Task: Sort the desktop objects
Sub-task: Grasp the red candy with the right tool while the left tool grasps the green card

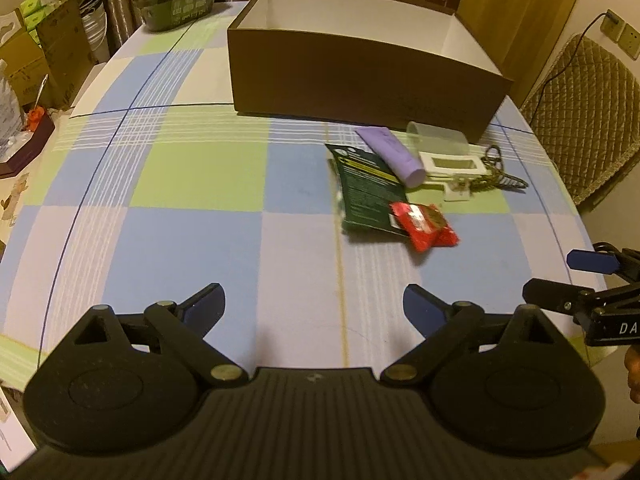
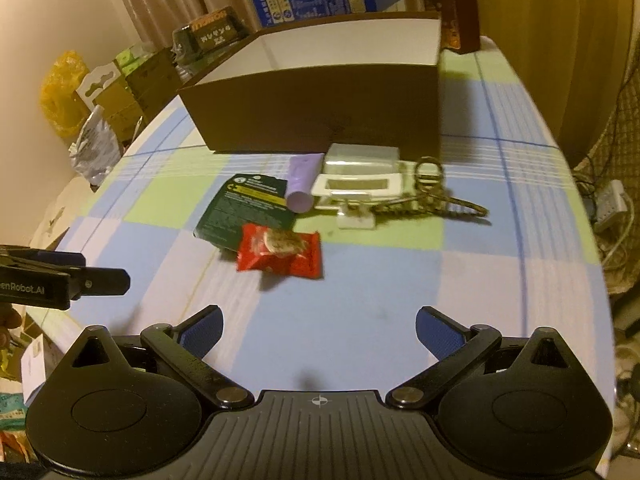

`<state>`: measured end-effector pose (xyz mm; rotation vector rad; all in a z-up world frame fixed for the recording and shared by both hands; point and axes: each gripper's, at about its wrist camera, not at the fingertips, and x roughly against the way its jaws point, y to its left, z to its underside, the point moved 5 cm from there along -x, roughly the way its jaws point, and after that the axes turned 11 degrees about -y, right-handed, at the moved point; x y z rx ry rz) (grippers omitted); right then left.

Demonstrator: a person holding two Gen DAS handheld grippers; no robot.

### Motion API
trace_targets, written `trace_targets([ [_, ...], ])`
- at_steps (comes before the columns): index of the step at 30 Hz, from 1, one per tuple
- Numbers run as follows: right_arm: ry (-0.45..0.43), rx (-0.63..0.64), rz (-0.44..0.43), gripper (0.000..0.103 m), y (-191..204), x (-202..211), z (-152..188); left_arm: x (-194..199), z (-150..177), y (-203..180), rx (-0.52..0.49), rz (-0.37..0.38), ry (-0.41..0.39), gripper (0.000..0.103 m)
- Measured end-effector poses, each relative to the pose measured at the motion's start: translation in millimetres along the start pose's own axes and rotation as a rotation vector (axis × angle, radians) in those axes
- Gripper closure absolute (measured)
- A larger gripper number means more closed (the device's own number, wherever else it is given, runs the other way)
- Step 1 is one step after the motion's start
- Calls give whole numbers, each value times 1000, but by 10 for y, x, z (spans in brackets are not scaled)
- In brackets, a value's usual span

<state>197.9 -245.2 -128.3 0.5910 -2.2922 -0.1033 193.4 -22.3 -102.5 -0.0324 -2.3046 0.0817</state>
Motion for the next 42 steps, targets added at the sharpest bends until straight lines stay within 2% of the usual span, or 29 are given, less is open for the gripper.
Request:
trace_targets([
  [3,4,-4,-7,4,58,-143,-48,-110,-68,70,-9,12,11,9],
  [10,14,-19,-12,19,139,-451,-146,-385,-214,191,-33,39,42,9],
  [19,31,-53,-16,32,160,-759,-202,-695,-384,253,-67,79,77,9],
  [23,30,-67,-24,35,157,-849,-217,-788,-447,255,-84,96,87,9],
  [28,50,-59,-27,54,159,-950,-175,-886,-521,244,-103,114,96,9],
  [31,44,-42,-20,59,146,-947,-165,-939,-553,224,-112,130,103,9],
  [35,62,-27,14,60,86,-919,-169,-1009,-570,171,-124,155,117,10],
  [42,83,-27,124,61,-164,-745,-142,-1122,-583,11,-133,232,137,14],
])
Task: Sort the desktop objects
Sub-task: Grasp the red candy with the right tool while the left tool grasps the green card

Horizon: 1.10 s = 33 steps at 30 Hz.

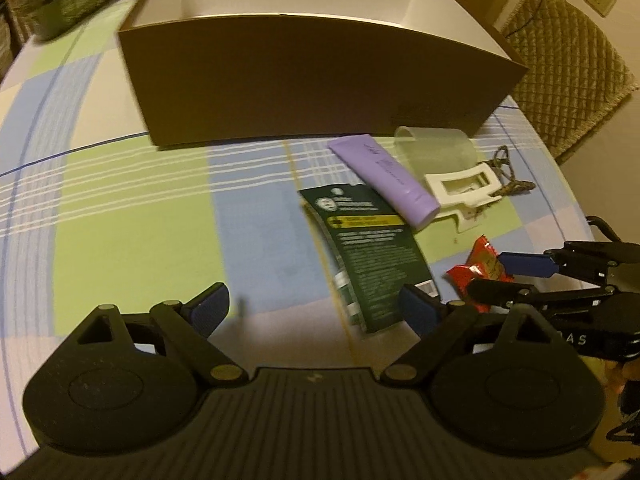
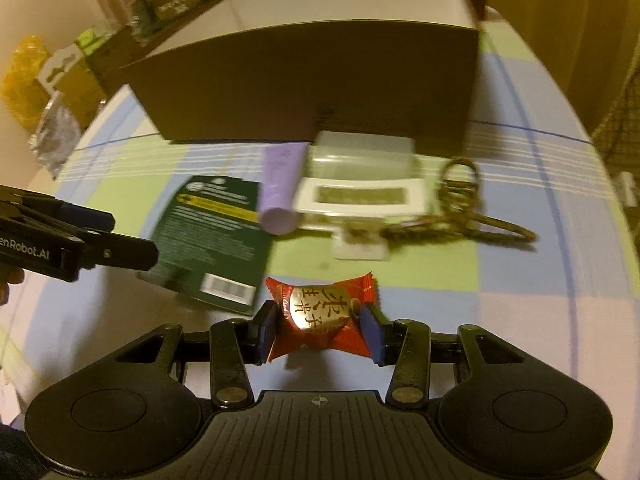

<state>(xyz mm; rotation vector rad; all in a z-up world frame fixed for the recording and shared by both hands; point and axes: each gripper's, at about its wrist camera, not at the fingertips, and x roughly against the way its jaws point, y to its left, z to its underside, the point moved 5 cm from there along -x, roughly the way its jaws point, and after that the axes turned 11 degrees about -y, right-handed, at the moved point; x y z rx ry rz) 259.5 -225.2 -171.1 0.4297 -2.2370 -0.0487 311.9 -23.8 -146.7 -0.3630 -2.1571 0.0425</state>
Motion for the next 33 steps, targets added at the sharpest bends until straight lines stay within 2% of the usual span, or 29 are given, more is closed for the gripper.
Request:
trace_targets([
  [6,-8,-53,69,60,-270,109,37,-225,-29,-138,8,87,21,23],
  [9,-15,-77,95,60,-362,154,39,-364,-52,-208,4,106,21,26],
  [11,-19,-90,106,60,-413,182,44,-427,-68,-227,11,120,12,35],
  [15,-30,-111,123,60,-489,223,60,-524,-105,-263,16,130,-11,48],
  [17,-35,-113,128,60,-500,245,71,-539,-115,-294,-25,105,-21,62],
  [23,-42,-105,130,60,-489,248,65,-385,-176,-291,-37,148,-69,87],
  [27,-45,-97,130,60,-477,232,61,-245,-201,-307,-59,162,-80,94],
  [33,-47,-95,124,60,-486,235,60,16,-186,-319,-143,116,-74,100],
])
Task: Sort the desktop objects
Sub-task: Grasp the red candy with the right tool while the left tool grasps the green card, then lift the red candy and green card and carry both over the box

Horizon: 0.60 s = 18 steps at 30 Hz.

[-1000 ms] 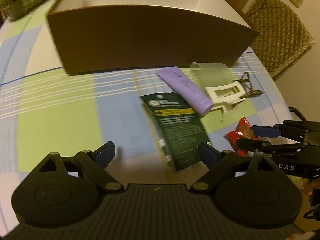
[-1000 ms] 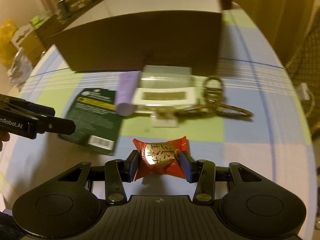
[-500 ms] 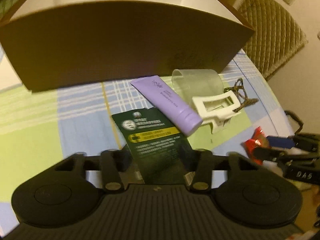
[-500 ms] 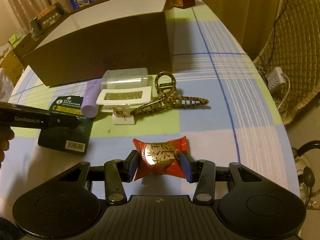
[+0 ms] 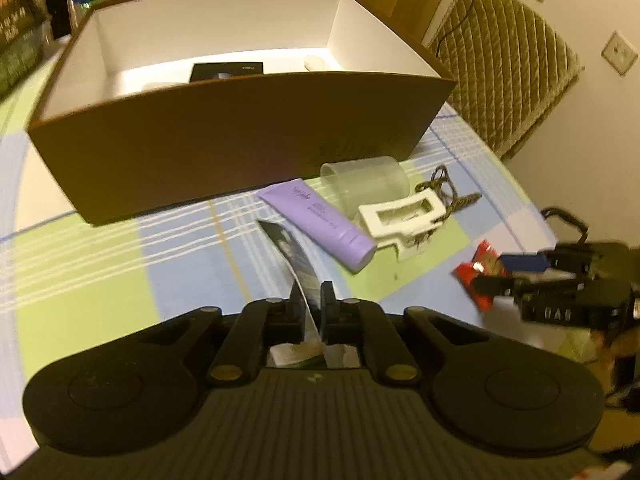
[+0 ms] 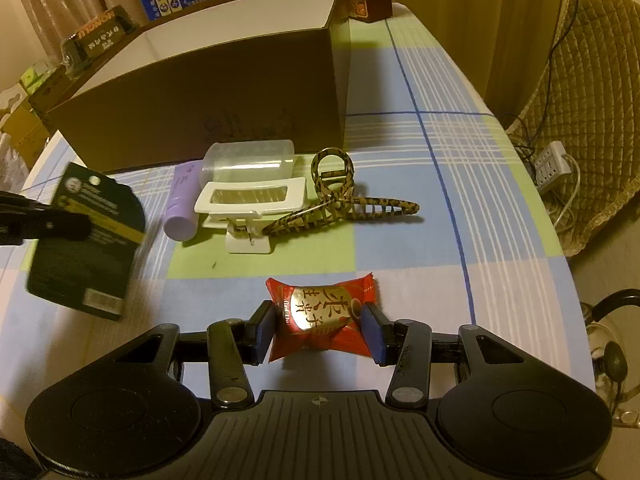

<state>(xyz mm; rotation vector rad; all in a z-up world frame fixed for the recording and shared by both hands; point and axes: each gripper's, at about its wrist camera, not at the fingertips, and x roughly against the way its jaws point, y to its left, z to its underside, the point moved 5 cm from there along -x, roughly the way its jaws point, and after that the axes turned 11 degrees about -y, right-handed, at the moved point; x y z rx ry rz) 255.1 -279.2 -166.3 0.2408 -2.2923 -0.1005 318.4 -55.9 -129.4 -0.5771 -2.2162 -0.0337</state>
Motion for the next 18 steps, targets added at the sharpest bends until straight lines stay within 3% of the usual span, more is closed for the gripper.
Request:
trace_targets([
  [3,-2,3,-2,59,1,-2,0,66,5,-5,-57,-37,20,100],
  [13,-5,12,-3,59,6,-2,11,-275,144,-89,-39,-38,67,101],
  [18,-8,12,-2,59,9,-2,14,-260,169,-68,-38,-53,55,101],
])
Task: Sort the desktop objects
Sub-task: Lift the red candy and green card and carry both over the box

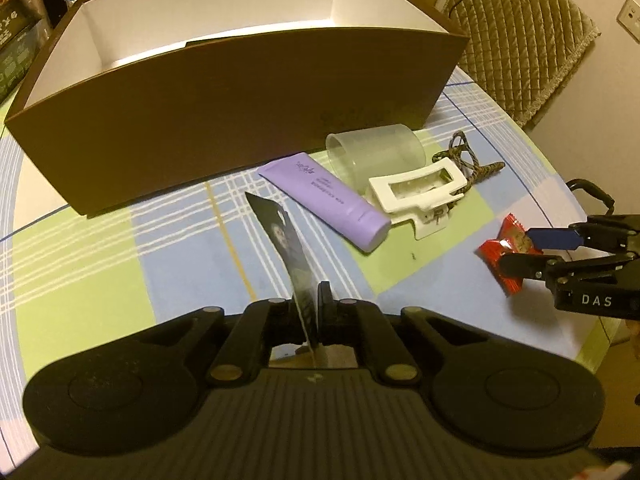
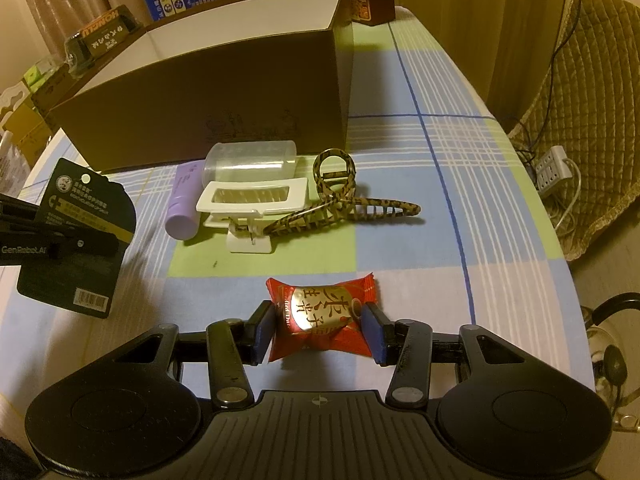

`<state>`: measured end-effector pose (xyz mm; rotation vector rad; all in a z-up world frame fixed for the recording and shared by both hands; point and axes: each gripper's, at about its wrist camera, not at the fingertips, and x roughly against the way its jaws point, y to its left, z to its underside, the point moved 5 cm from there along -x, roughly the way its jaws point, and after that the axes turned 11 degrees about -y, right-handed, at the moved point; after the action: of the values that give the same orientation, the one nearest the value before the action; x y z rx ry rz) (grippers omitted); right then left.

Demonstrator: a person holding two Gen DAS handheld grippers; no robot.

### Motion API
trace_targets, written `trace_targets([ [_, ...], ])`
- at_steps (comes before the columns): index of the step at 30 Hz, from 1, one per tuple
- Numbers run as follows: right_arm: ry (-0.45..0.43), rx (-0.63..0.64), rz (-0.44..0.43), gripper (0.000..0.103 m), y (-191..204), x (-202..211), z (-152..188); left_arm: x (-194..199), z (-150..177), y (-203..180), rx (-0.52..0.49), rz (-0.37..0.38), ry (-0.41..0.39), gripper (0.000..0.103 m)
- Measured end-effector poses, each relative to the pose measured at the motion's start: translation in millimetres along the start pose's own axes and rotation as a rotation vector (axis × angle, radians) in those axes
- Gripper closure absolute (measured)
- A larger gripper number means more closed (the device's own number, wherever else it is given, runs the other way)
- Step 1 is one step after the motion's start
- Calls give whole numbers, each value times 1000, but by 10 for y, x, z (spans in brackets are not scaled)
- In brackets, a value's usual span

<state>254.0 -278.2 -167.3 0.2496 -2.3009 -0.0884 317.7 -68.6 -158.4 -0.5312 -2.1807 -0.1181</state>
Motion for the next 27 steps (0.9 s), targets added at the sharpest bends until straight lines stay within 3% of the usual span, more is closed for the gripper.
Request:
trace_targets([
  [11,-8,85,45,50,88,-125,56,158,77,95,29,-6,-22,103],
  [14,-28,159,67,69,121,-132,89,188,99,124,39,-11,-28,103],
  [27,-66,102,-13,72,244,37,15,367,112,217,55,-31,-73,103],
])
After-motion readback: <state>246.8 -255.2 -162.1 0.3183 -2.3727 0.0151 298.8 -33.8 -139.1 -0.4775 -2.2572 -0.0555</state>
